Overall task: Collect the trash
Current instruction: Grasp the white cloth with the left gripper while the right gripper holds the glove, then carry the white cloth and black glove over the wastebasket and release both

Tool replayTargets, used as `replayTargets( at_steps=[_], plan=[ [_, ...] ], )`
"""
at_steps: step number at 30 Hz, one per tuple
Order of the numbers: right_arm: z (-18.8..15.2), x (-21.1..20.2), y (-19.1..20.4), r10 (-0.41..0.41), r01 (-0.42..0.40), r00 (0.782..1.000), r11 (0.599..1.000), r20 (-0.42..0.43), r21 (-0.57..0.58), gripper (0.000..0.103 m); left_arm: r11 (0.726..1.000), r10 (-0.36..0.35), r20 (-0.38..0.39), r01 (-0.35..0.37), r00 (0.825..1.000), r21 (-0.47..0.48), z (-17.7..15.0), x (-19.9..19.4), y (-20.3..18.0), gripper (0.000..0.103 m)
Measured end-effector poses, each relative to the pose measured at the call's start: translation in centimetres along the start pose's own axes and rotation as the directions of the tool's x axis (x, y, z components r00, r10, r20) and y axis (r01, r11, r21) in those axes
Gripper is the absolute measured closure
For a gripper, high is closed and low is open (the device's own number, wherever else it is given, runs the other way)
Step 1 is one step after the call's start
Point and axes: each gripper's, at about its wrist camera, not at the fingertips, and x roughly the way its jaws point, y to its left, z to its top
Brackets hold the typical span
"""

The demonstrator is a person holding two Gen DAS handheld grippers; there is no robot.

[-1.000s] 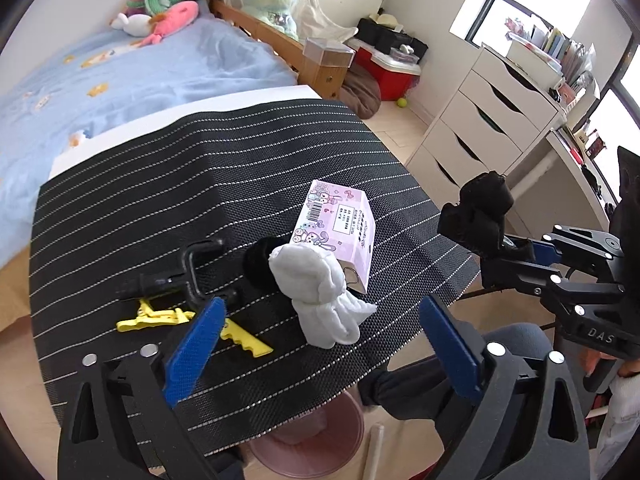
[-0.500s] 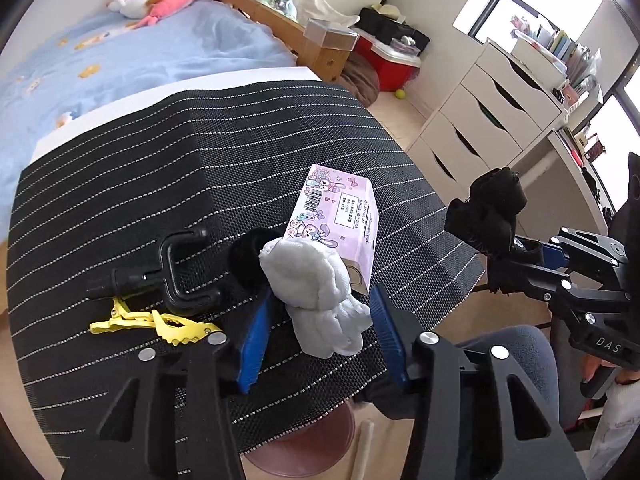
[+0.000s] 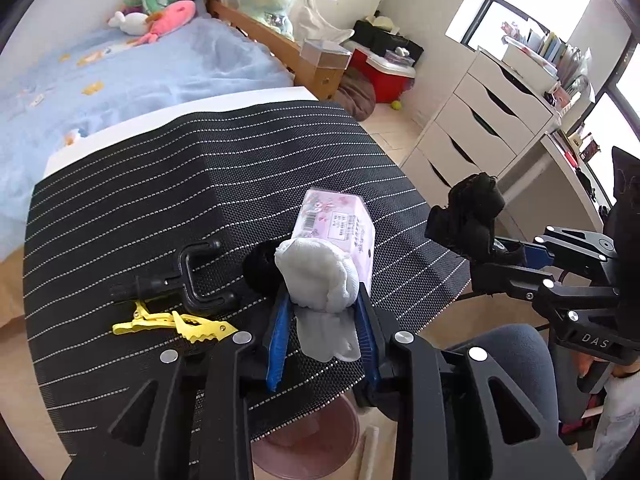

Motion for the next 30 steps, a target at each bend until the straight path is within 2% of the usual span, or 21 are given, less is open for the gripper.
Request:
replayTargets(
  at_steps=[15, 30],
  plan=[
    [0.3, -2.1, 2.6, 0.025, -0.023, 0.999, 0.998, 0.032, -0.057, 0.077, 0.997, 0.045, 0.064, -0.048, 0.997, 0.054, -1.8, -4.4, -0.6, 0.073],
    [-2.4, -5.6, 7.9, 0.087, -0.080, 0.996, 0.982, 0.034, -0.171, 0.077, 0.990, 0.078, 0.118, -0.091, 0.990, 0.108, -6.8, -9.4, -2.3, 0.073]
  ],
)
